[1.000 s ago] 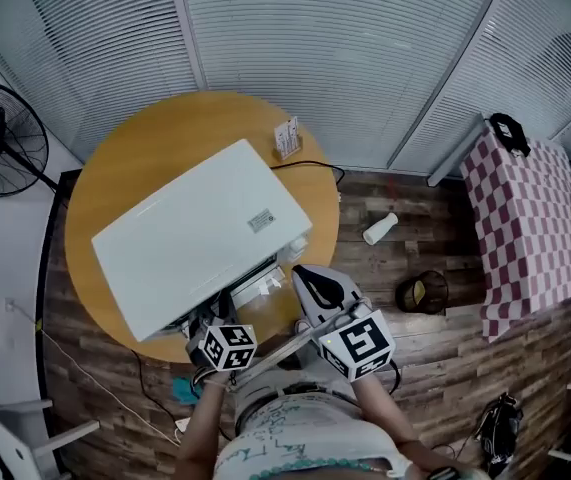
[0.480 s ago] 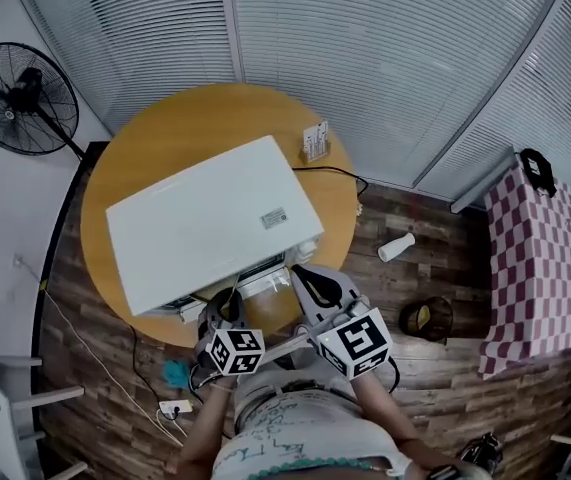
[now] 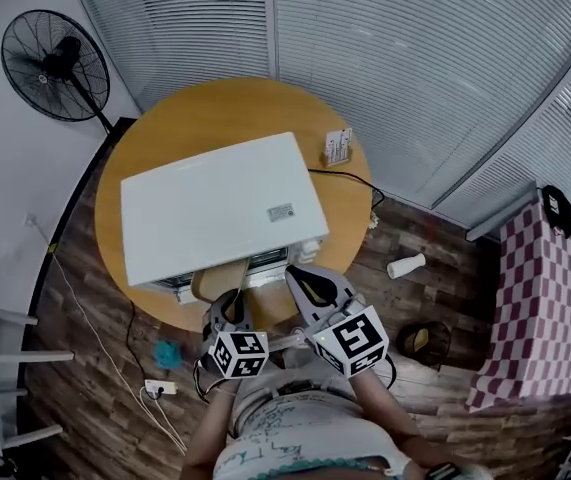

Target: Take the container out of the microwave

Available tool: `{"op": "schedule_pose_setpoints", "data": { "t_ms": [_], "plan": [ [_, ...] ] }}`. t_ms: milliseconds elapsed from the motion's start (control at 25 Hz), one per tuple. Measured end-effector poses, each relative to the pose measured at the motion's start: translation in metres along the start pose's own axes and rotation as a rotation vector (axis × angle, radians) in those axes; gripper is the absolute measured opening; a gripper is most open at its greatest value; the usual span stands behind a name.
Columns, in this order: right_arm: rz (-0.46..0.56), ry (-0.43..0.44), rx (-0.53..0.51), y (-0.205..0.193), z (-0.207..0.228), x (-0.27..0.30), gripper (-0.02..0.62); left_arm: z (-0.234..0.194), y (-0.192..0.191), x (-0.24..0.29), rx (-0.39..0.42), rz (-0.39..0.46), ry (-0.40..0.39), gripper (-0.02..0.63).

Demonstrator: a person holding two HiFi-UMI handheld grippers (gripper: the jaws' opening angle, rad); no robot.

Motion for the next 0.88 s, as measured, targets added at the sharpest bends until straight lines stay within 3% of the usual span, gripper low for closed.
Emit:
{"op": "schedule_pose_setpoints", "data": {
  "t_ms": [160, 360, 880],
  "plan": [
    [0.002, 0.036, 0.003, -0.002, -0.005, -0.001, -0.008, 0.007, -0.005, -0.011, -0.029, -0.010, 0.007, 0.031],
    [0.002, 0.046, 0.010, -0.004, -0.019, -0.005, -0.008, 0.016, -0.015, -0.028, -0.004, -0.004, -0.003, 0.031],
    [0.002, -0.005, 0.001, -0.002, -0.084, -0.022, -0.008, 0.024, -0.037, -0.088, 0.024, 0.052, -0.120, 0.031]
  ]
}}
Point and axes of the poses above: the fingertips, and each gripper's own axes: x forward along the fingers, z to its right, y out of its top, the point moved 6 cm from there along -x, backward along the fingers, and after that the axes turned 6 degrees about -y, right-handed, at the moved point
